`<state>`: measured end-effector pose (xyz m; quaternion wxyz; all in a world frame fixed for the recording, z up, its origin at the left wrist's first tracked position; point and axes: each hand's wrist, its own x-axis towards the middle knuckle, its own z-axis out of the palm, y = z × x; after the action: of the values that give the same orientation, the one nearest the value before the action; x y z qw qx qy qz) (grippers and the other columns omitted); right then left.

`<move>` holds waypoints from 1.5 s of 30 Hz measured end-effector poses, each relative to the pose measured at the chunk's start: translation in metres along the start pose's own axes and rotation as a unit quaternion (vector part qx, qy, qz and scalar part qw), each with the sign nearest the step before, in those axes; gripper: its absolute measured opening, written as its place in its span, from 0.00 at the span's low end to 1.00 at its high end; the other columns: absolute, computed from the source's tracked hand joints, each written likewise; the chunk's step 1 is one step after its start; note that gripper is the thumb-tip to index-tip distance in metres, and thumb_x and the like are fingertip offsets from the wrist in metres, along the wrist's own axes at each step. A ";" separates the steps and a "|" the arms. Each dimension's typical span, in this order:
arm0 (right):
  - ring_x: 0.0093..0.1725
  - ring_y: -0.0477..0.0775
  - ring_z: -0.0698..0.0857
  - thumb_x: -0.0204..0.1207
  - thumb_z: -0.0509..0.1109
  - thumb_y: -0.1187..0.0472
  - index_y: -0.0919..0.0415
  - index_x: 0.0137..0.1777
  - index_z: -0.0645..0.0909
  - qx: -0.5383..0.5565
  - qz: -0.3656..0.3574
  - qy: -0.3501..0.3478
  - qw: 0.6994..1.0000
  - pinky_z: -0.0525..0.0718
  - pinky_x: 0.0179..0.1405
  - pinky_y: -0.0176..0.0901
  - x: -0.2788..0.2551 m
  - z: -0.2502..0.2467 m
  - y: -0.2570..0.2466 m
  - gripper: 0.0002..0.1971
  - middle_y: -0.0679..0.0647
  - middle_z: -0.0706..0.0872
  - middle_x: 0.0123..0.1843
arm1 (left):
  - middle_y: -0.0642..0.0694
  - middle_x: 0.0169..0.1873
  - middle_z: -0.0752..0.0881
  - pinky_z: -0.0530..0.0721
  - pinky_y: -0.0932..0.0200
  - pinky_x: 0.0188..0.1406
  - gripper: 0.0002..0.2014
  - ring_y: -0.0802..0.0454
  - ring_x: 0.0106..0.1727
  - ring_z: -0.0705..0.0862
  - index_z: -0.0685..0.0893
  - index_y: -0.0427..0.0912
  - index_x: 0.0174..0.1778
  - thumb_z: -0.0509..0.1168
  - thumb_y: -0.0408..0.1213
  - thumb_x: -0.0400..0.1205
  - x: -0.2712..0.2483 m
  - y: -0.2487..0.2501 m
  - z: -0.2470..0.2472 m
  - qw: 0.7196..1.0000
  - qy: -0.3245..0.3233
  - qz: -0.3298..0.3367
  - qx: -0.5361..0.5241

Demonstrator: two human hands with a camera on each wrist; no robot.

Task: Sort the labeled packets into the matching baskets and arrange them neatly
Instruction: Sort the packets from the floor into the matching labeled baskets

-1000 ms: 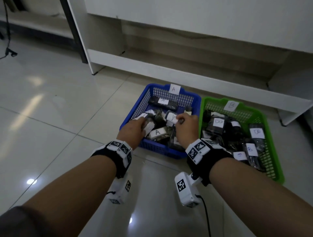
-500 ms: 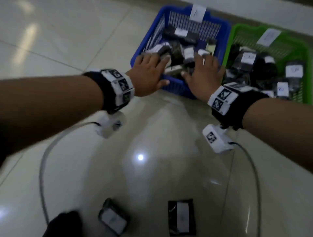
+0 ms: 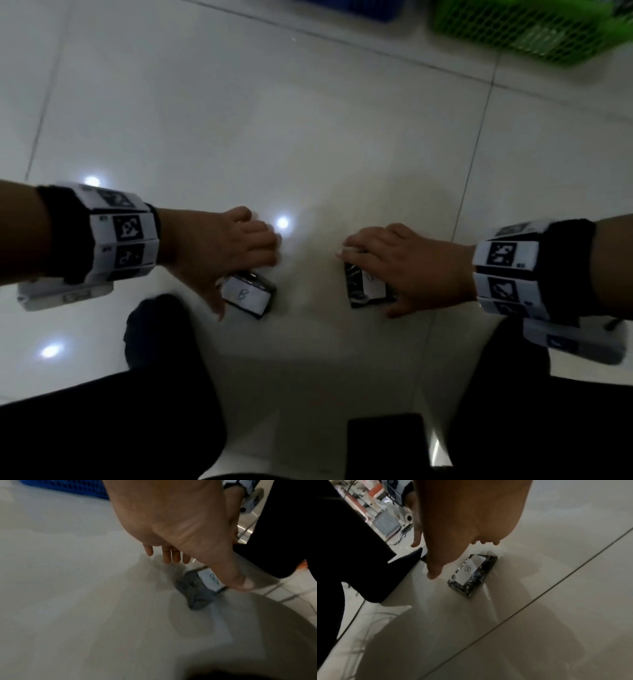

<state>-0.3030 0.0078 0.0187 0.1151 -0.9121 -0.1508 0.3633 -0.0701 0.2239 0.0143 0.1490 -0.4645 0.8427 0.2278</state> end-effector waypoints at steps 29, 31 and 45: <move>0.41 0.59 0.81 0.79 0.64 0.59 0.57 0.63 0.73 0.316 0.409 0.634 0.576 0.72 0.38 0.41 -0.103 -0.147 0.255 0.13 0.54 0.81 0.44 | 0.39 0.54 0.83 0.77 0.53 0.39 0.28 0.39 0.46 0.84 0.63 0.40 0.70 0.64 0.48 0.79 0.214 -0.163 -0.257 0.806 0.460 -0.315 -0.200; 0.53 0.63 0.84 0.79 0.65 0.55 0.53 0.69 0.69 0.343 0.426 0.609 0.574 0.78 0.48 0.46 -0.102 -0.135 0.263 0.19 0.56 0.85 0.54 | 0.38 0.63 0.78 0.76 0.47 0.53 0.27 0.37 0.57 0.80 0.62 0.39 0.73 0.60 0.43 0.81 0.235 -0.168 -0.259 0.767 0.477 -0.359 -0.234; 0.80 0.59 0.56 0.81 0.54 0.40 0.46 0.78 0.58 0.194 0.539 0.427 0.699 0.56 0.71 0.63 -0.086 -0.092 0.288 0.27 0.53 0.72 0.77 | 0.42 0.69 0.75 0.63 0.43 0.62 0.24 0.40 0.69 0.66 0.65 0.46 0.77 0.53 0.50 0.85 0.286 -0.209 -0.234 0.749 0.395 -0.518 -0.120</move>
<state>-0.2432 -0.2996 0.0458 0.1264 -0.8520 0.5061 -0.0443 -0.0517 -0.1996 0.0297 -0.1594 -0.8926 0.4217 0.0113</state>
